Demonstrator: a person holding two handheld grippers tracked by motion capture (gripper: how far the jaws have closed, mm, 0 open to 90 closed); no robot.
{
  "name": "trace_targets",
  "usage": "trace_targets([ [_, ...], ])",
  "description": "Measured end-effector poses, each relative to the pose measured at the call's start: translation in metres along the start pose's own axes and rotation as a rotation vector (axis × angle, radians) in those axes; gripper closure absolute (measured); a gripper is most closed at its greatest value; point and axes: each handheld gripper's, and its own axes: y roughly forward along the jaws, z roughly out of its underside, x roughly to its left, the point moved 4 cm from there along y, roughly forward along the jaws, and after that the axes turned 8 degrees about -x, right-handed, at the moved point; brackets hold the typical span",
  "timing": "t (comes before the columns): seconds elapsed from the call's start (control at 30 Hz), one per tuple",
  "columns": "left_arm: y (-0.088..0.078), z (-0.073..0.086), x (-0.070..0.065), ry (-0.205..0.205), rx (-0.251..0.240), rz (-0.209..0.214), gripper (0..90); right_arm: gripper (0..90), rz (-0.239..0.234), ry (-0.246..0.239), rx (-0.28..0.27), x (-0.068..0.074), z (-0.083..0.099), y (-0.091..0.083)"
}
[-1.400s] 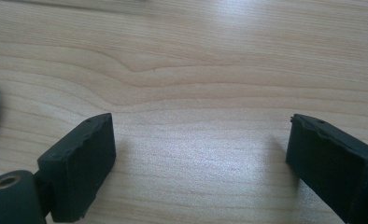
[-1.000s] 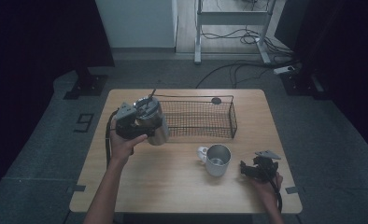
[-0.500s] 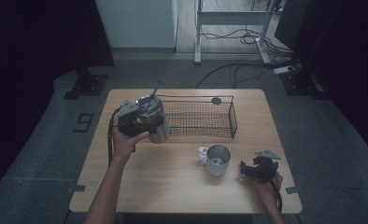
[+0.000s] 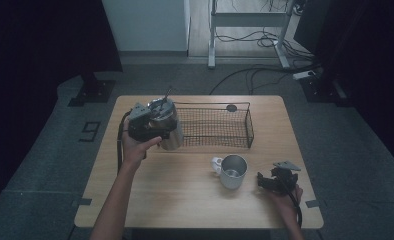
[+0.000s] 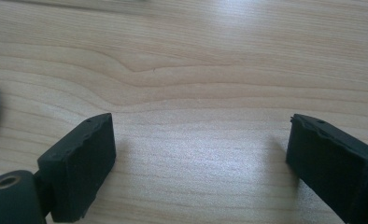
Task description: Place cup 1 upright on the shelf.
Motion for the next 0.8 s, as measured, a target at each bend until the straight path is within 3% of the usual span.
trace_targets([
  [0.37, 0.007, -0.004, 0.003, -0.016, -0.006, 0.006, 4.1, 8.4, 0.002, 0.002, -0.003, 0.000, 0.000, 0.000],
  [0.8, 0.026, -0.009, 0.006, 0.003, 0.004, 0.010, 4.1, 9.0, 0.003, -0.001, -0.005, 0.000, 0.000, 0.000],
])
